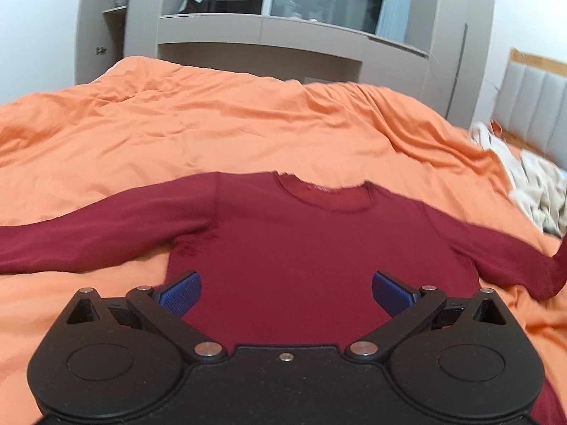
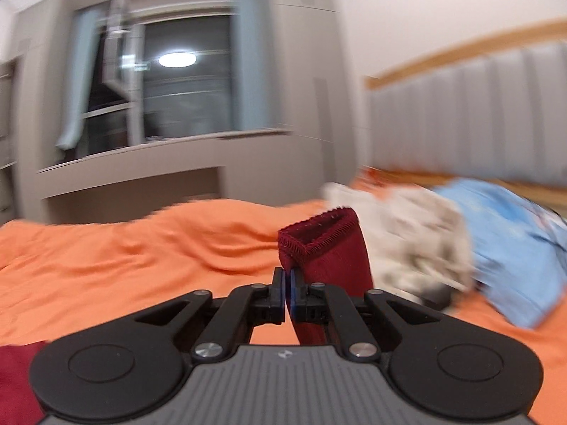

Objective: Fold small clothes
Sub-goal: 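Carry the held sleeve across the shirt body and open the right tool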

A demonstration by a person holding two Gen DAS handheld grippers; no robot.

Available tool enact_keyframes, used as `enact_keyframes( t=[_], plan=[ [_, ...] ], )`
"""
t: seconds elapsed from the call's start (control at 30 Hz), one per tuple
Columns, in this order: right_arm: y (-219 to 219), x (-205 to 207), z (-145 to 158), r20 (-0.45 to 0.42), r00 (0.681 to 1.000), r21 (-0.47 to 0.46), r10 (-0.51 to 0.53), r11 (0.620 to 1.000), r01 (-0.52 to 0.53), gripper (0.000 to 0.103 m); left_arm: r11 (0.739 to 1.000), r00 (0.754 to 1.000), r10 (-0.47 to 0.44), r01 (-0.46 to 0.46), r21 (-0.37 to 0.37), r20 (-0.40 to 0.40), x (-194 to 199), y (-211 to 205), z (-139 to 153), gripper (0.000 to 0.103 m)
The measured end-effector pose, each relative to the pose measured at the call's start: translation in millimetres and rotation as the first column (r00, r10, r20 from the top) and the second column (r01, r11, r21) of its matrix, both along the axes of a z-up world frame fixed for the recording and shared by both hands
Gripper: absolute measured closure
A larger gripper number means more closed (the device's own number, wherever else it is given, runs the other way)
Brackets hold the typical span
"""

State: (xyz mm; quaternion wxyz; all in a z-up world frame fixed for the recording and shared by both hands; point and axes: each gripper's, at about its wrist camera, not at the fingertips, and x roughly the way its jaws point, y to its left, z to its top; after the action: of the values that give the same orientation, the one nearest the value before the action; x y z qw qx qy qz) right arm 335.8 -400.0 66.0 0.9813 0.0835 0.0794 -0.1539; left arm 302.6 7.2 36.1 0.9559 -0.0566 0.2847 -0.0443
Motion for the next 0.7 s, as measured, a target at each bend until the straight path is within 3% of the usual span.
enact_keyframes(
  t=[0.13, 0.3, 0.53, 0.7],
  plan=[
    [75.8, 24.4, 14.7, 0.012, 0.984, -0.078, 0.179, 0.981, -0.178, 0.100, 0.999, 0.999, 0.043, -0.042, -0.023, 0.021, 0.6, 12.8, 7.1, 0.001],
    [169.5, 41.0, 9.4, -0.021, 0.929, -0.115, 0.368, 0.923, -0.368, 0.100, 0.989, 0.990, 0.140, -0.139, -0.058, 0.005, 3.1, 35.3, 11.2, 0.001],
    [282.5, 51.9, -30.4, -0.188, 0.826, -0.160, 0.532, 0.813, -0.560, 0.100, 0.940, 0.953, 0.303, -0.302, -0.156, -0.021, 4.0, 79.9, 16.3, 0.001],
    [330.6, 34.8, -69.5, -0.318, 0.755, -0.220, 0.574, 0.730, -0.647, 0.100, 0.923, 0.941, 0.338, -0.336, -0.188, -0.024, 1.7, 95.6, 19.9, 0.001]
  ],
)
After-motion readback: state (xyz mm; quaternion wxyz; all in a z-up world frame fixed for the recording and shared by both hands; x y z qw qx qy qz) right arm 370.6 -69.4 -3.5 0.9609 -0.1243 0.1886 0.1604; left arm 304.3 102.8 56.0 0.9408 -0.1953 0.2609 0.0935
